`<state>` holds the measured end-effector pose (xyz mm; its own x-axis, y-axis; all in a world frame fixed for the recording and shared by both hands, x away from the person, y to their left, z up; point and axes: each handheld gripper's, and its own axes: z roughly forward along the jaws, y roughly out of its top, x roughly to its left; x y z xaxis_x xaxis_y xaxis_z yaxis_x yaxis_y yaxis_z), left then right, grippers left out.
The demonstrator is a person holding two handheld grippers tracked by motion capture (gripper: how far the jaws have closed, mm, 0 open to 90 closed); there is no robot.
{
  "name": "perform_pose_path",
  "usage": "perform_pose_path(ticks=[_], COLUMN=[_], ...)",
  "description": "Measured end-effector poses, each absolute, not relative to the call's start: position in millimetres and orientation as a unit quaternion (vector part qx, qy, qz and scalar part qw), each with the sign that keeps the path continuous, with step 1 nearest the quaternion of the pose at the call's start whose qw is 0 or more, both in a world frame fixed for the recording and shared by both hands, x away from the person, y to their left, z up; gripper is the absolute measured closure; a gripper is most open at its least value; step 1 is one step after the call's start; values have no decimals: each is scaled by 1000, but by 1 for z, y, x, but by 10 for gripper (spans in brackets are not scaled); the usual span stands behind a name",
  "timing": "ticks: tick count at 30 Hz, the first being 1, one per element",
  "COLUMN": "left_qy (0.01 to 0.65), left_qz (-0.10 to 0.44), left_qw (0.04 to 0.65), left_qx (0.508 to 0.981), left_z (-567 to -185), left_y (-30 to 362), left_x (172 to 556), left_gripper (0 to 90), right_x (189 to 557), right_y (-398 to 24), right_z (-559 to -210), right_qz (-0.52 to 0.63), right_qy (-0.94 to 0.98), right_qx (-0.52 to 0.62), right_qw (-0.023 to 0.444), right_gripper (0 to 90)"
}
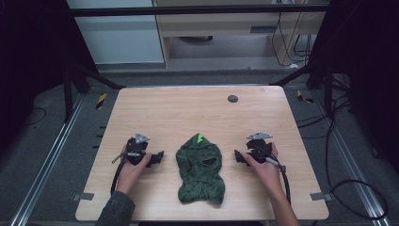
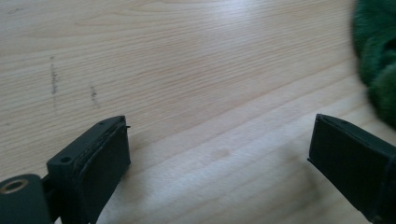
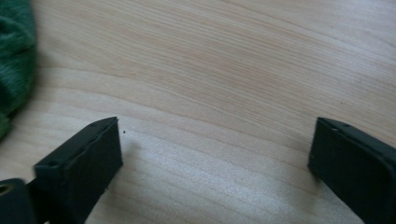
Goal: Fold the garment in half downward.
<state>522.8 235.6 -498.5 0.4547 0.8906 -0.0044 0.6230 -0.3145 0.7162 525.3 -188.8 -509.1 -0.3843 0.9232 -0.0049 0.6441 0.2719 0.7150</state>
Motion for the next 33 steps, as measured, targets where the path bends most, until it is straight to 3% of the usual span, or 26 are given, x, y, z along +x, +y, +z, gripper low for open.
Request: perform_pose_path(ticks=[6,13,16,21,28,33], left_qy=[445,430,423,391,378,359], left_qz=[188,153,153,150,131,116], left_qw=[332,324,325,322,327,322], left_qx=[810,828,832,849,856,868], left_z=[-474,-449,-447,-443,-446,-449], left_y=[224,220,217,202,188,179], left_x=[517,544,549,561,570,569], left_gripper=[46,74,142,217,320,356], right_x=[530,543,549,564,575,575], right_y=[-187,-178,-174,-160,-143,-131], right_z=[-499,-469,-461,-445,-442,-448], right_qz=[298,301,302,305,317,316], right_qy=[796,823,829,847,858,867], right_qx=[486,459,449,417,390,373], right_qw=[203,149,143,127,109,94], right_gripper=[198,358,390,535,668,696])
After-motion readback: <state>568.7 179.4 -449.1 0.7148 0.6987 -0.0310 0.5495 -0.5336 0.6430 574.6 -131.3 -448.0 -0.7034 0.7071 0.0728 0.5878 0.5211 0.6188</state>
